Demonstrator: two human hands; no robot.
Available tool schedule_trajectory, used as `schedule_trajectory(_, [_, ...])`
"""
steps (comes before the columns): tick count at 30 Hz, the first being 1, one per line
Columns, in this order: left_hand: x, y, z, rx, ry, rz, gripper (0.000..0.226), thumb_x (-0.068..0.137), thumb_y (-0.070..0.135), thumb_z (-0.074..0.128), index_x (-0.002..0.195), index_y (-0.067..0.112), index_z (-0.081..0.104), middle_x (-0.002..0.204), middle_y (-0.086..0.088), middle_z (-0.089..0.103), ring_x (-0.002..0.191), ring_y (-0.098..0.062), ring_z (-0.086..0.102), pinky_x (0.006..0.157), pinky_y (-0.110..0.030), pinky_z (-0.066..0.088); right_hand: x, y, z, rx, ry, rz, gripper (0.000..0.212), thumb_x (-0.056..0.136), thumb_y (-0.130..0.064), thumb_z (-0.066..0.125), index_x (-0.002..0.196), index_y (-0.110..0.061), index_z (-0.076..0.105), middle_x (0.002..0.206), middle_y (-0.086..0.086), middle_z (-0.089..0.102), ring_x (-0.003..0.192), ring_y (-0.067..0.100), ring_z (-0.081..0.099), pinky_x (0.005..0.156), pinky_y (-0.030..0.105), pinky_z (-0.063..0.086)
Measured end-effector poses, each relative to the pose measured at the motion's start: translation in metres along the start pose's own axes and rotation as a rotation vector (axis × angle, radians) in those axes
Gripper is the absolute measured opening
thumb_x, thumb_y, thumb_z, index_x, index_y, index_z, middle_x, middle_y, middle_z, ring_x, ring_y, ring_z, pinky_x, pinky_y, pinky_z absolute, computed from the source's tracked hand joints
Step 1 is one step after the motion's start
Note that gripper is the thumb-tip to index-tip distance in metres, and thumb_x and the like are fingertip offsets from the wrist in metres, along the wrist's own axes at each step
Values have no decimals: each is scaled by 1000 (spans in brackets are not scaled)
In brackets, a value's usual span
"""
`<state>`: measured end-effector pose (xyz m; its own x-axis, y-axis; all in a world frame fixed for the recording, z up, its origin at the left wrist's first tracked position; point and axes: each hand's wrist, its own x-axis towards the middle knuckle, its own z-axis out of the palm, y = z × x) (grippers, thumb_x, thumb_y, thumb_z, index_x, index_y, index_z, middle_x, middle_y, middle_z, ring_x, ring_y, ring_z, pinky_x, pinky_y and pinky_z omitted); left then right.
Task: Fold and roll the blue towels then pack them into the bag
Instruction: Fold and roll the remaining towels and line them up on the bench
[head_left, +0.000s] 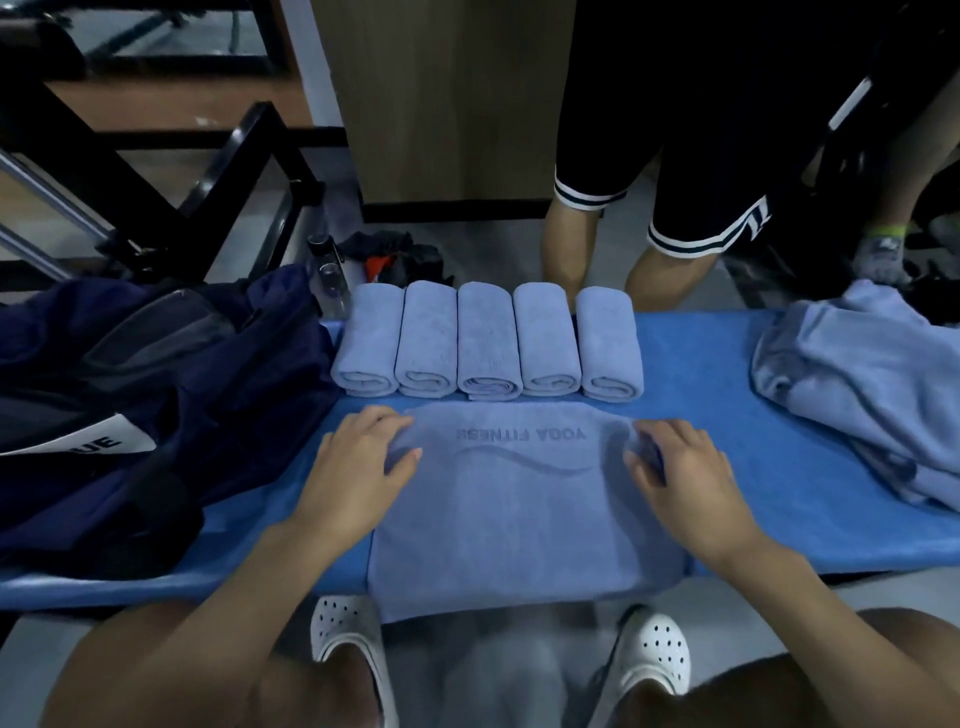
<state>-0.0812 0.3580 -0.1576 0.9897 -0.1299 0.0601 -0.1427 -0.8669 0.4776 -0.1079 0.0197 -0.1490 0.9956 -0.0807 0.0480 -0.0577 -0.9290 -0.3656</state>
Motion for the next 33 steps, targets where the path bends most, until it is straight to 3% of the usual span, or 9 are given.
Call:
schedule_trajectory(7, [28,-2,18,-142,18,-223,40,91,40,66,123,15,64,117,-2,54,110,-26,55,98,-50,45,29,-9,12,212,67,253,23,94,-34,58,110,-17,61,90,0,56,94,33,56,86,48,45])
schedule_trajectory(8, [30,0,19,-134,14,-228,38,91,40,66,122,17,65,115,-1,53,109,-26,55,97,-50,45,30,-10,13,191,52,253,11,94,-33,57,95,-22,60,85,-2,51,89,33,54,83,46,44])
schedule_trajectory(10, [33,5,19,-125,26,-248,24,90,39,68,108,24,66,107,1,52,104,-25,54,95,-51,45,33,-10,14,122,5,255,17,93,-31,57,78,-26,52,81,-1,48,87,32,50,79,43,39])
schedule_trajectory(15, [34,16,14,-180,49,-278,23,84,29,73,81,33,51,92,8,55,94,-22,56,92,-51,46,32,-8,15,129,-13,226,5,90,-17,61,90,-22,63,94,-2,48,100,28,48,84,38,31])
schedule_trajectory(19, [28,16,11,-263,23,-253,22,85,21,68,85,33,50,79,7,62,82,-22,59,86,-51,51,23,-8,11,262,64,164,22,84,-7,61,77,-22,47,82,-2,51,82,24,48,79,41,38])
schedule_trajectory(23, [22,14,7,-328,-3,-215,25,88,24,68,99,41,55,90,9,64,83,-16,63,74,-41,56,16,-6,3,295,47,121,21,82,-3,61,74,-16,46,75,1,54,72,21,49,67,36,41])
schedule_trajectory(28, [17,16,3,-349,46,-172,16,89,21,69,100,31,63,81,14,62,78,2,58,66,-15,43,10,0,3,185,55,53,27,82,-8,68,70,-20,47,82,0,48,78,27,48,69,35,41])
schedule_trajectory(30, [16,18,2,-373,44,-165,12,90,16,67,90,26,61,73,12,60,71,0,55,59,-12,42,10,2,3,180,43,62,30,84,-9,68,68,-20,45,80,0,46,72,22,47,63,26,37])
schedule_trajectory(33, [16,18,1,-353,27,-149,14,90,12,63,82,20,54,75,-2,56,60,-7,46,57,-25,41,11,-1,2,217,22,105,32,85,-8,67,67,-21,44,79,1,46,69,7,44,58,12,33])
